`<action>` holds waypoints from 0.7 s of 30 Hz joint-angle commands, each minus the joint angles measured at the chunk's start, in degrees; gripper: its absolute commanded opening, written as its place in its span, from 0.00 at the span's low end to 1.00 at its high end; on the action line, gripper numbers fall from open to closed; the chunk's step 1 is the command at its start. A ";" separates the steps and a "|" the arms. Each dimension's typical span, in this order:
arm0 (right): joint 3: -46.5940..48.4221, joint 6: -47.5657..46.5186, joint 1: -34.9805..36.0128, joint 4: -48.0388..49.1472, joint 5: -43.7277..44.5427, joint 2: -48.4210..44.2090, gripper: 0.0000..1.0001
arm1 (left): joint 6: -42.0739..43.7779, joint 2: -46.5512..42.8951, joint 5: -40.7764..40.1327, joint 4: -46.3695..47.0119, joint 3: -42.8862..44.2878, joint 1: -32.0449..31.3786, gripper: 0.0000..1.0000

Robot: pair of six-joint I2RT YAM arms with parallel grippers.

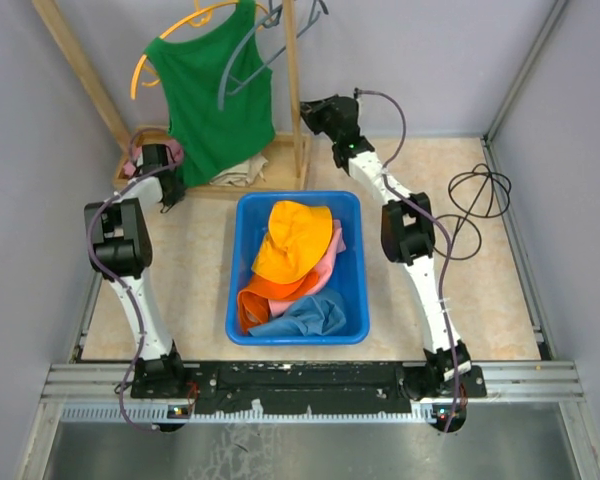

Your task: Stack the hats

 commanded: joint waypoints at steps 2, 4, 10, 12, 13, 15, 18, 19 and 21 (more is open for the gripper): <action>4.92 0.59 5.74 0.42 -4.60 1.15 0.00 | -1.07 0.07 2.24 2.64 1.46 0.19 0.00; 1.32 -1.49 4.81 0.99 -4.81 -1.49 0.00 | -1.54 -1.55 1.65 2.12 0.49 0.20 0.00; -24.35 -11.64 -0.96 6.09 -5.02 -19.93 0.00 | -0.75 -11.10 0.83 4.12 -5.19 1.70 0.00; -33.34 -15.60 -2.95 6.32 -4.85 -27.35 0.00 | -0.30 -14.14 -0.08 3.45 -5.93 2.28 0.00; -36.72 -17.44 -3.90 6.17 -4.77 -30.35 0.00 | 0.11 -15.50 -0.46 3.29 -6.30 2.48 0.00; -42.33 -21.26 -5.43 5.36 -5.00 -36.04 0.00 | 1.21 -18.62 -0.79 2.90 -7.19 2.67 0.02; -48.24 -27.37 -6.70 1.87 -5.86 -43.28 0.00 | 1.91 -22.92 -1.05 1.55 -8.83 2.68 0.06; -49.49 -30.01 -6.74 -0.08 -6.02 -45.42 0.00 | 2.08 -24.74 -1.10 1.29 -9.77 2.72 0.06; -52.25 -34.64 -6.79 -3.72 -6.00 -49.95 0.00 | 1.87 -28.61 -1.14 0.76 -12.31 2.71 0.07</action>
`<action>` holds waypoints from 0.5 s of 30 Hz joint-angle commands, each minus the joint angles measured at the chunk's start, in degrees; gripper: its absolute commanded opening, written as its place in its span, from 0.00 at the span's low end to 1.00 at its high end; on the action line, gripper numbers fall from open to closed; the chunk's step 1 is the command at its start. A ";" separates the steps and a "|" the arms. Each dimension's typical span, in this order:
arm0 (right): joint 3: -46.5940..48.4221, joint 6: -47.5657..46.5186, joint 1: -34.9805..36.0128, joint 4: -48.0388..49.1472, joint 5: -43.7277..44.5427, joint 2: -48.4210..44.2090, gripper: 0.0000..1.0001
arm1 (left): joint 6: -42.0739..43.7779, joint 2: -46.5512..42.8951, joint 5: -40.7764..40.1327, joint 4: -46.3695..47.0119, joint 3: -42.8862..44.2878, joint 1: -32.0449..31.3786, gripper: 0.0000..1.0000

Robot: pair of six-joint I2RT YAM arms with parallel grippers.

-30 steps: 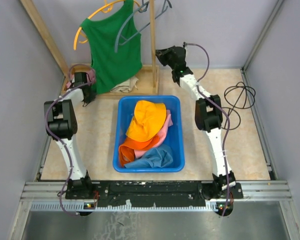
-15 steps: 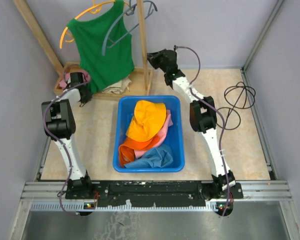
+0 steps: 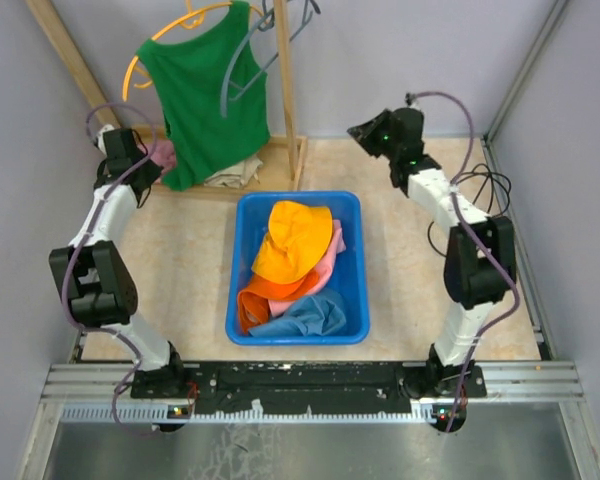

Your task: Stack the hats

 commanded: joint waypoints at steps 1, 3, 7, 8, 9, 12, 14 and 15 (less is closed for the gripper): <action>-4.47 -13.80 0.40 -3.60 -0.87 -13.05 0.00 | 1.08 -7.93 0.19 -0.35 -5.65 0.23 0.07; -7.93 -15.46 0.04 -4.47 -1.63 -18.31 0.00 | 1.98 -12.44 4.17 1.00 -8.58 0.23 0.07; -12.28 -17.36 -0.54 -6.61 -4.01 -24.37 0.02 | 0.77 -20.81 10.90 1.87 -12.31 0.00 0.08; -12.66 -17.77 -0.57 -7.26 -4.64 -25.41 0.00 | 0.74 -22.64 12.39 1.70 -12.46 -0.12 0.08; -12.83 -18.16 -0.57 -7.60 -5.49 -26.35 0.00 | 0.98 -24.19 13.82 1.61 -12.36 -0.29 0.07; -13.10 -19.37 -0.55 -9.32 -6.80 -28.58 0.00 | 2.94 -27.94 19.60 1.38 -11.24 -1.31 0.04; -13.67 -20.04 -0.55 -10.19 -6.54 -30.43 0.00 | 4.15 -29.62 22.47 0.37 -10.21 -2.31 0.01; -14.20 -20.05 -0.57 -10.28 -6.53 -31.20 0.00 | 4.75 -30.34 23.07 -0.70 -9.84 -2.85 0.00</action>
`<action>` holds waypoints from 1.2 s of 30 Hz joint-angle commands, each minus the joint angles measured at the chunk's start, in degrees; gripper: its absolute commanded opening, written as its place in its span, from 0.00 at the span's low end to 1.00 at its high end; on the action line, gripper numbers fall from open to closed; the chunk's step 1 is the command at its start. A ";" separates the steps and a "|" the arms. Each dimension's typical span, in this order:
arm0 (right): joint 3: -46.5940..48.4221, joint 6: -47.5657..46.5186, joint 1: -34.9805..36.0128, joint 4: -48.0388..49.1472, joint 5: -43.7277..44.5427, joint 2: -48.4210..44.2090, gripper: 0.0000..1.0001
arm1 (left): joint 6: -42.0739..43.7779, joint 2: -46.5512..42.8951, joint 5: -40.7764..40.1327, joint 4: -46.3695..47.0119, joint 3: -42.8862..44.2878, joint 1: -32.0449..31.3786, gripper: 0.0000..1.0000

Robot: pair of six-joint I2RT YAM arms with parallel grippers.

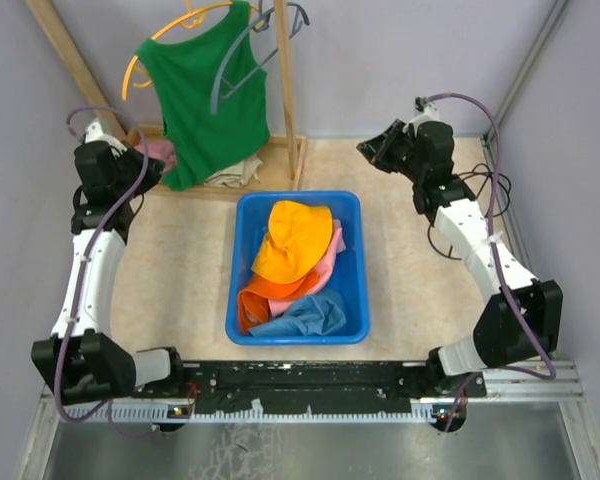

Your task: Stack the hats

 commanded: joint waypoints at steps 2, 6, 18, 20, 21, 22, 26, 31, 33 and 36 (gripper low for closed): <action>-1.20 -2.93 0.00 -1.49 -2.29 -5.41 0.00 | 3.78 -4.52 7.63 -3.69 2.66 -2.92 0.00; 2.76 -1.97 0.02 0.68 -9.58 -1.20 0.00 | 3.42 -8.05 7.94 -3.49 -1.68 -3.66 0.00; 33.43 7.33 5.74 0.53 -27.79 33.48 0.00 | 0.71 -5.23 9.36 -2.43 -1.68 -3.84 0.00; 37.05 11.09 6.40 3.82 -29.58 37.38 0.00 | 1.53 -4.09 8.91 -2.36 -0.71 -3.84 0.00; 38.86 12.19 6.81 4.86 -30.49 39.37 0.00 | 1.80 -3.60 8.51 -2.32 -0.36 -3.75 0.00; 40.41 13.81 7.20 6.29 -31.43 41.05 0.00 | 2.05 -3.16 8.27 -2.09 -0.09 -3.73 0.00; 45.31 20.26 8.25 12.48 -32.63 47.29 0.00 | 2.93 -1.17 7.95 -1.83 1.44 -3.72 0.00; 52.92 24.75 8.83 15.30 -30.57 55.29 0.00 | 3.82 0.09 7.03 -2.19 2.74 -3.72 0.00; 56.20 25.21 8.90 14.81 -28.91 57.75 0.00 | 3.94 0.18 6.46 -2.07 2.82 -3.62 0.01; 60.50 24.19 8.90 13.53 -25.36 60.46 0.00 | 3.90 0.67 6.38 -2.01 3.28 -3.65 0.01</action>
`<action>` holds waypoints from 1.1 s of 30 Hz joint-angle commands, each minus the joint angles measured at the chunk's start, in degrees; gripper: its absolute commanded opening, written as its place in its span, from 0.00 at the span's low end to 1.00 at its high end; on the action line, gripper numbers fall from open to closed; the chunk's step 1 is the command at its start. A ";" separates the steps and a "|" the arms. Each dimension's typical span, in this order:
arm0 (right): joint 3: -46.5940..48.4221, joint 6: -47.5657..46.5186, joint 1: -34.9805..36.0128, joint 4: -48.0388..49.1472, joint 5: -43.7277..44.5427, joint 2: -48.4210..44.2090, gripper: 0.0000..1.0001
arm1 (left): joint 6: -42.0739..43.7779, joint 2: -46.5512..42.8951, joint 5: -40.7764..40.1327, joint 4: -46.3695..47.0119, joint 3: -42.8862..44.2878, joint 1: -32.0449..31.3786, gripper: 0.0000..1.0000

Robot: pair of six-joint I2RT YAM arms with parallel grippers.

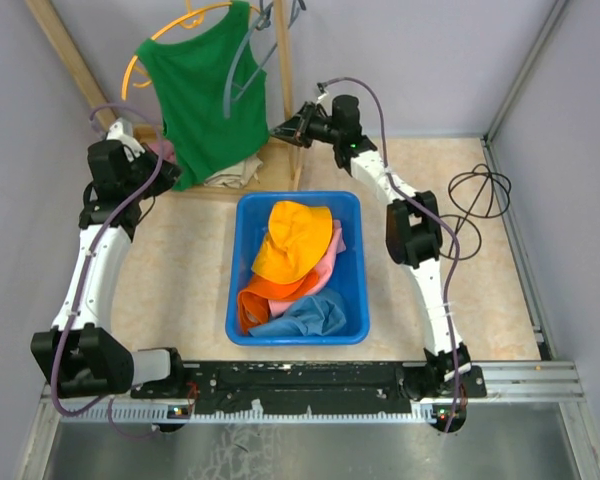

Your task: Stack the hats

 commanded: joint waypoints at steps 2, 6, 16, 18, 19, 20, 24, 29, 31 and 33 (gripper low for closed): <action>9.83 0.41 0.33 1.58 5.87 4.19 0.00 | 1.14 0.68 -0.80 0.88 2.60 -0.05 0.01; 15.56 -0.90 0.24 0.97 10.23 7.77 0.00 | 1.78 1.00 -0.63 1.24 3.14 -0.08 0.01; 15.79 3.95 -0.89 10.03 8.58 9.58 0.00 | 3.60 1.31 8.18 8.67 4.63 -0.19 0.06; 5.71 3.94 -0.85 15.46 6.82 2.83 0.00 | 2.93 0.59 11.96 14.57 4.70 -0.57 0.09; 0.48 3.02 -0.89 17.54 6.79 -1.37 0.00 | 2.70 0.13 13.20 17.94 5.02 -1.09 0.11; -4.34 1.60 -0.90 18.55 6.94 -6.57 0.00 | 2.65 -0.02 14.06 20.48 5.71 -1.58 0.12; -16.55 -5.40 -0.97 15.82 5.61 -18.70 0.04 | 2.00 3.44 18.28 26.53 13.37 -4.58 0.20; -27.83 -11.87 -1.87 10.43 4.31 -29.40 0.41 | 1.93 16.50 26.22 25.07 34.70 -10.99 0.38; -32.90 -12.62 -2.56 10.53 4.28 -33.07 0.42 | 1.20 21.83 28.42 23.94 42.06 -13.25 0.40; -39.27 -12.77 -3.65 11.32 4.58 -36.70 0.44 | 0.88 26.51 29.67 23.31 48.51 -15.15 0.41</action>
